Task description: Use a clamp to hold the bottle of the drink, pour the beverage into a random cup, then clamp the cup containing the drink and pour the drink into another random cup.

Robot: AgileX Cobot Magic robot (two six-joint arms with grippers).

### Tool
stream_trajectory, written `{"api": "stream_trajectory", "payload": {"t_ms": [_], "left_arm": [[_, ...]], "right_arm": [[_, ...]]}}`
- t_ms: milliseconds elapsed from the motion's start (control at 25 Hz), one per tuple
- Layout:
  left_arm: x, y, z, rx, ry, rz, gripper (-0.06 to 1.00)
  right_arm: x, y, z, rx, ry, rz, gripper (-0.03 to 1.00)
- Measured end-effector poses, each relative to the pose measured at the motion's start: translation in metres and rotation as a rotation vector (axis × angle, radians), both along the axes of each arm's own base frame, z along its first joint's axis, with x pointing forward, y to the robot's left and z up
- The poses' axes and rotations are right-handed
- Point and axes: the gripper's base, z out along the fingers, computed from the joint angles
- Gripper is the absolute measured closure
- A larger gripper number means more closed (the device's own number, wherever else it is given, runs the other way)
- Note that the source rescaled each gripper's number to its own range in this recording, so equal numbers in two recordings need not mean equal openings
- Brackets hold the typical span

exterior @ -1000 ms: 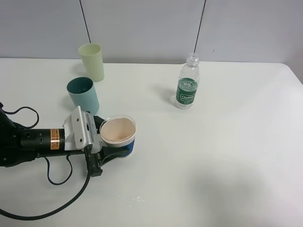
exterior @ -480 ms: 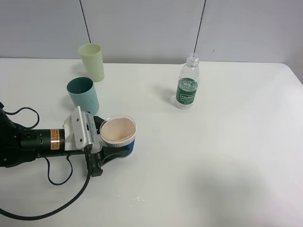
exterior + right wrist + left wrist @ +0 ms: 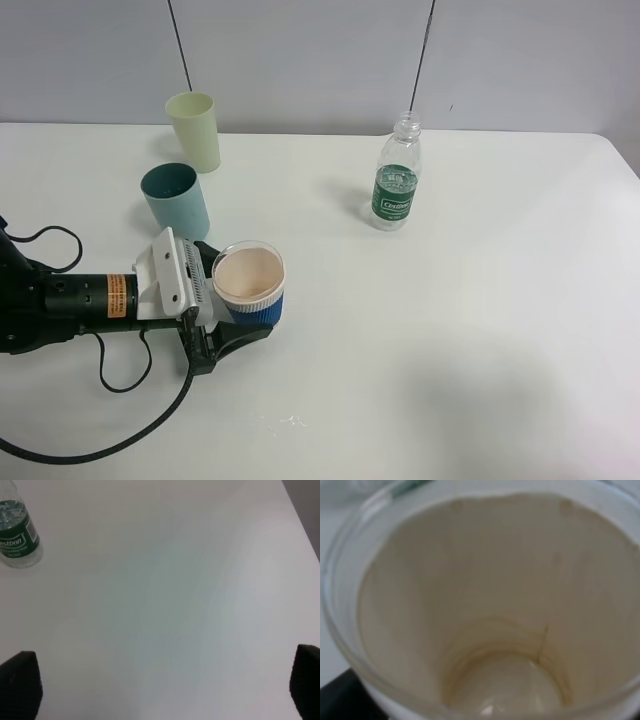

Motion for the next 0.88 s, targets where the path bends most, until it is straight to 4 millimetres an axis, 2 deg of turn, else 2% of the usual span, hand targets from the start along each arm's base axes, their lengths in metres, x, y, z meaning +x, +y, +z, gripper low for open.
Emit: {"api": "stream_trajectory", "payload": {"t_ms": [160, 360, 600, 760, 880], "left_arm": [[-0.002, 0.001, 0.014, -0.027, -0.012, 0.018, 0.35], [-0.017, 0.008, 0.033, -0.05, -0.021, 0.075, 0.35], [-0.034, 0.018, 0.061, -0.083, -0.097, 0.149, 0.35], [-0.038, 0.023, 0.082, -0.13, -0.174, 0.206, 0.35], [-0.037, 0.027, 0.098, -0.203, -0.183, 0.28, 0.25]], "right_arm": [[0.0, 0.0, 0.0, 0.0, 0.0, 0.0, -0.03], [0.0, 0.0, 0.0, 0.0, 0.0, 0.0, -0.03], [0.0, 0.0, 0.0, 0.0, 0.0, 0.0, -0.03], [0.0, 0.0, 0.0, 0.0, 0.0, 0.0, -0.03], [0.0, 0.0, 0.0, 0.0, 0.0, 0.0, -0.03]]}}
